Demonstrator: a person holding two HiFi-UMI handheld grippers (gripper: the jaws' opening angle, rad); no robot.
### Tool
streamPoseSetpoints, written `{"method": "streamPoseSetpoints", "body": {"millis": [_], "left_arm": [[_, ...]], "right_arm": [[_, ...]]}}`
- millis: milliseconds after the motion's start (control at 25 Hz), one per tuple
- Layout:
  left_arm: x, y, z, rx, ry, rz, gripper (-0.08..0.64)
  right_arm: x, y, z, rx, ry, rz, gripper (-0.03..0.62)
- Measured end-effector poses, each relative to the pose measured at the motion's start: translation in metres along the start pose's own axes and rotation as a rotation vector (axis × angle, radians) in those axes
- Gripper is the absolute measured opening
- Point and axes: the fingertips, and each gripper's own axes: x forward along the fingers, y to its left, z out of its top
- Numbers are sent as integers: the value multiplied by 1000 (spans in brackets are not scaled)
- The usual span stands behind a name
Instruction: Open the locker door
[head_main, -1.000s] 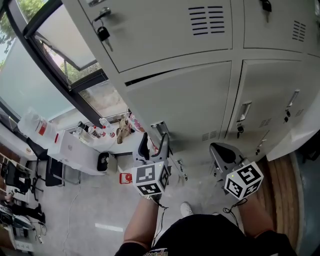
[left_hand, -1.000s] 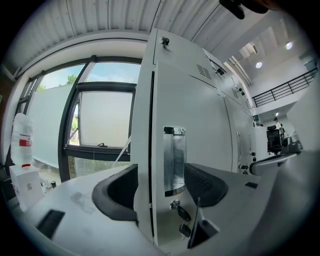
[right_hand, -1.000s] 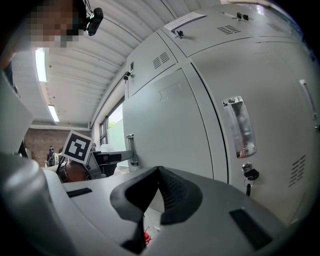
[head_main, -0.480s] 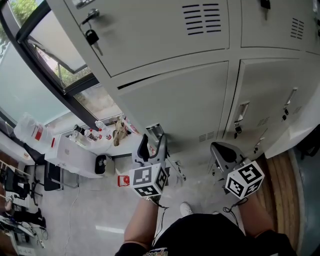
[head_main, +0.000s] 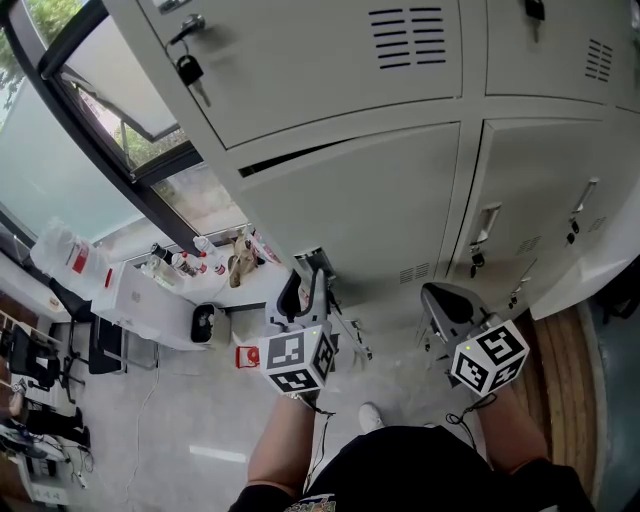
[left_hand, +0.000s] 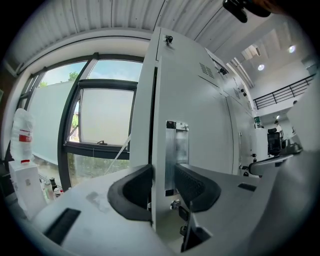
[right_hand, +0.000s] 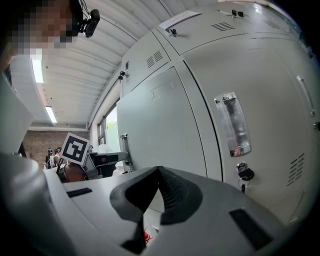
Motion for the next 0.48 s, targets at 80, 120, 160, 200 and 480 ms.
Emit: {"method": "streamPoseSetpoints", "body": {"millis": [80,120,160,200,480], "left_arm": [[-3,-2,0,5,3,5,146],[-4,-2,0,8,5,9,146],[-6,-3,-1,9,8,12,146],[-7,-4,-1,10,10,15,146],[-23,-11,-2,13,15,34,145]], "right_arm": [[-1,0,0,-2,1,8,54],[-1,1,0,-3,2,13,54],[-2,2,0,-3,3,18,54],[-2,2,0,-4,3,23,54],[-9,7,1,-7,4,55,54]]}}
